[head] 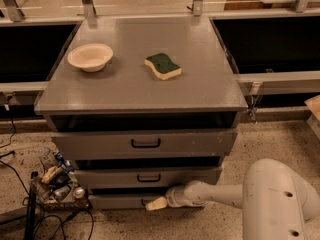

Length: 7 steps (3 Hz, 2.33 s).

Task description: Open bottom drawer

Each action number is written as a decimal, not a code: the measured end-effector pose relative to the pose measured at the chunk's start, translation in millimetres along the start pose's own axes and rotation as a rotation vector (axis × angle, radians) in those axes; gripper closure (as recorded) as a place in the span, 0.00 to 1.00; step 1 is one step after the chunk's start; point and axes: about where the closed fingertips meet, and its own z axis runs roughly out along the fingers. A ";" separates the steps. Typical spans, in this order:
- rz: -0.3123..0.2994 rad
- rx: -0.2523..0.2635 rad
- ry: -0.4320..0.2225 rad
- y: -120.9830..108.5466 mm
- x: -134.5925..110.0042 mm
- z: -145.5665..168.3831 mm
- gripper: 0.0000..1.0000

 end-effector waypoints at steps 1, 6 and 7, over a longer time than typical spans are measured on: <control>0.000 0.000 0.000 0.0 0.0 0.0 0.00; 0.054 -0.080 0.024 4.4 55.8 -47.1 0.00; 0.057 -0.105 0.036 8.9 73.2 -55.3 0.00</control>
Offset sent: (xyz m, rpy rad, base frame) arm -0.0067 0.0017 -0.0010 0.0219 0.0542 0.0571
